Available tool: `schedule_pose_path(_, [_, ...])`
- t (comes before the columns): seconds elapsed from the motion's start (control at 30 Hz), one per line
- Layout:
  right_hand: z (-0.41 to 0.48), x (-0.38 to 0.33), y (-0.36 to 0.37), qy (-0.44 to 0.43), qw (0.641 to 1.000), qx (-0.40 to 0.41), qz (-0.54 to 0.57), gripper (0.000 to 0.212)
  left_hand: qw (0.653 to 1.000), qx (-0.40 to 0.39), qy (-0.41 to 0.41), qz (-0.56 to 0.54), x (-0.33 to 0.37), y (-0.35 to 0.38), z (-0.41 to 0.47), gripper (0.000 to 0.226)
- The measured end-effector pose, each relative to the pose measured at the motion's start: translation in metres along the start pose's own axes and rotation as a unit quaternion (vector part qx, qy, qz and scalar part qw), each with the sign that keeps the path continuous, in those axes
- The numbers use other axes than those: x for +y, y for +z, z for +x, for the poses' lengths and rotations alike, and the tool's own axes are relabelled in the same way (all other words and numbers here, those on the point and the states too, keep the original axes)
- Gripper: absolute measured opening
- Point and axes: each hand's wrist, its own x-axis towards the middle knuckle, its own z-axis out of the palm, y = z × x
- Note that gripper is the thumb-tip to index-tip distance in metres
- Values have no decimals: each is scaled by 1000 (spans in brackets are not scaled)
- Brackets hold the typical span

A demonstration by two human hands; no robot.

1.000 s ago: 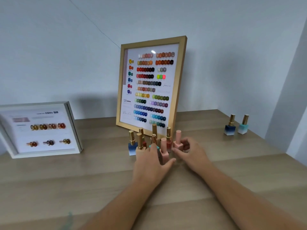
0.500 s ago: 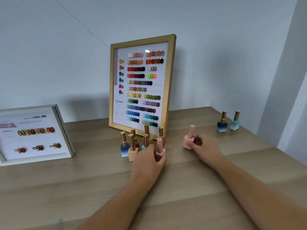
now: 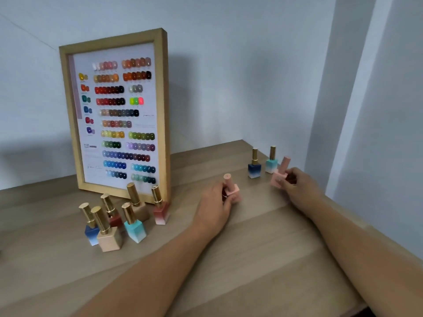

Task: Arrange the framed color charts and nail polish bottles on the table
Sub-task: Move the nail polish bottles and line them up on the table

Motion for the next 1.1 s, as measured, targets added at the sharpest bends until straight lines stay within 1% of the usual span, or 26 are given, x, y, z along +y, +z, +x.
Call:
schedule_pose_path(0.2, [28,24,-10,10,999,34,-1,27,998,-33,-19,-42,22,50,56,28])
schedule_pose_path(0.33, [44,33,-9,6,999,46,-23,25,997,-33,-10,-66,29,71,79,27])
schedule_pose_path(0.5, [53,36,-5,-5,998,18,-58,28,998,-24,14,-54,30,82,90,22])
schedule_pose_path(0.63, [52,35,-3,-12,998,16,-68,32,998,-21,12,-50,30,82,89,26])
schedule_pose_path(0.7, [49,34,-5,-9,998,39,-45,36,997,-14,0,-74,33,79,87,27])
schedule_pose_path(0.77, [39,24,-7,-6,998,66,-9,43,993,15,-27,-113,33,66,76,28])
schedule_pose_path(0.87, [28,22,-13,-8,995,101,-3,42,988,39,-55,-138,32,57,64,27])
schedule_pose_path(0.97, [16,30,-15,-39,989,139,-41,33,988,22,-61,-138,30,54,49,24])
schedule_pose_path(1.03, [5,29,-17,-81,980,169,-68,26,989,13,-58,-138,32,49,35,21])
schedule_pose_path(1.1, [-13,10,-9,-135,975,162,-73,22,989,27,-55,-136,28,27,10,18])
